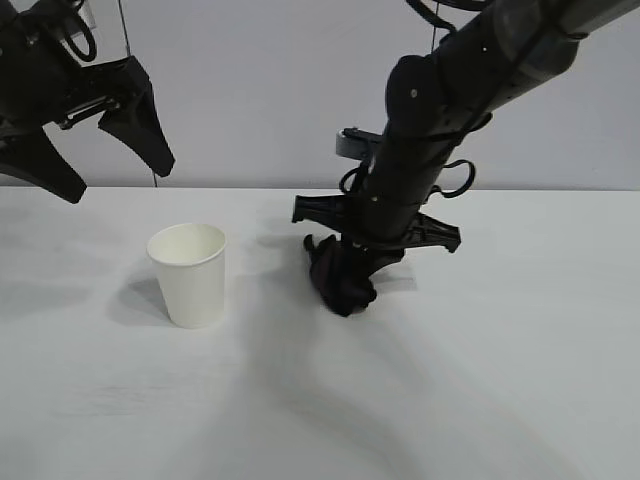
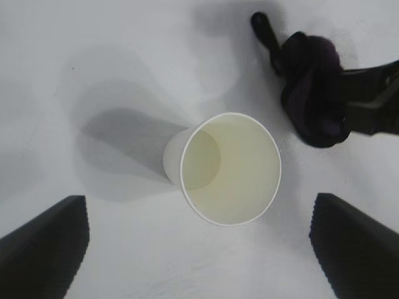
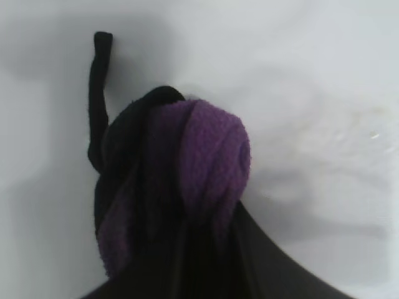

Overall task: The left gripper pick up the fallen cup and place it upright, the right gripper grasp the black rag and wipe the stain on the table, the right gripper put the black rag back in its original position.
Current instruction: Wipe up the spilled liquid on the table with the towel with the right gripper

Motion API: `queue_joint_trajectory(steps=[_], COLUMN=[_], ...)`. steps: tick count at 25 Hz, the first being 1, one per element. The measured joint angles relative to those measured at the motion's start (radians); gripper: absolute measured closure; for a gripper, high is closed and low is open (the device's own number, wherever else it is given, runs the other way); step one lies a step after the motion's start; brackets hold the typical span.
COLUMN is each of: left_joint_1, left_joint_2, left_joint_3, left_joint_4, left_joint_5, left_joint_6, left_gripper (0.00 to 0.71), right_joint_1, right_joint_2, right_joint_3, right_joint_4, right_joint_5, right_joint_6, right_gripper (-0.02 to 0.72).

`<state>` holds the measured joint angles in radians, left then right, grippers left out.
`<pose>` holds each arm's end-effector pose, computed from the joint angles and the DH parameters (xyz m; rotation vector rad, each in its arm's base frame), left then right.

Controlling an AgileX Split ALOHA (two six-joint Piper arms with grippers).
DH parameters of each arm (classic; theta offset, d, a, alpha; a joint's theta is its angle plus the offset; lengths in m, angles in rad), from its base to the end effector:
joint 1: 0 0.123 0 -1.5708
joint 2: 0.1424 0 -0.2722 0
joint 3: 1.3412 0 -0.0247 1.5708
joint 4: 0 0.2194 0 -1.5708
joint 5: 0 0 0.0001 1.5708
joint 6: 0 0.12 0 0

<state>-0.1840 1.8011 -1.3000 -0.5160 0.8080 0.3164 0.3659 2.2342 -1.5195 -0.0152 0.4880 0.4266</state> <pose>0.3416 -0.1071 0.2084 0.2783 2.7039 -0.5666 0.4123 0.1570 0.0949 0.0663 2.7077 0.2294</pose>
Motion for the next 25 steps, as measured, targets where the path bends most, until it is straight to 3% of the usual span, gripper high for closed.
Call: queue_joint_trajectory(steps=[5, 10, 16, 22, 25], left_joint_1=[0.0, 0.0, 0.0, 0.0, 0.0], left_joint_2=[0.0, 0.0, 0.0, 0.0, 0.0], left_joint_3=[0.0, 0.0, 0.0, 0.0, 0.0], left_joint_4=[0.0, 0.0, 0.0, 0.0, 0.0], left_joint_5=[0.0, 0.0, 0.0, 0.006, 0.009], left_joint_6=[0.0, 0.0, 0.0, 0.0, 0.0], left_gripper=[0.016, 0.016, 0.016, 0.016, 0.016], right_joint_1=[-0.075, -0.146, -0.264, -0.302, -0.274], right_joint_2=[-0.021, -0.063, -0.123, -0.189, -0.247], right_joint_3=[0.006, 0.056, 0.165, 0.262, 0.294], right_joint_4=[-0.029, -0.102, -0.16, -0.164, -0.109], right_joint_5=[0.063, 0.116, 0.12, 0.096, 0.112], right_joint_6=[0.0, 0.0, -0.009, -0.031, -0.057], right_gripper=[0.607, 0.607, 0.608, 0.608, 0.608])
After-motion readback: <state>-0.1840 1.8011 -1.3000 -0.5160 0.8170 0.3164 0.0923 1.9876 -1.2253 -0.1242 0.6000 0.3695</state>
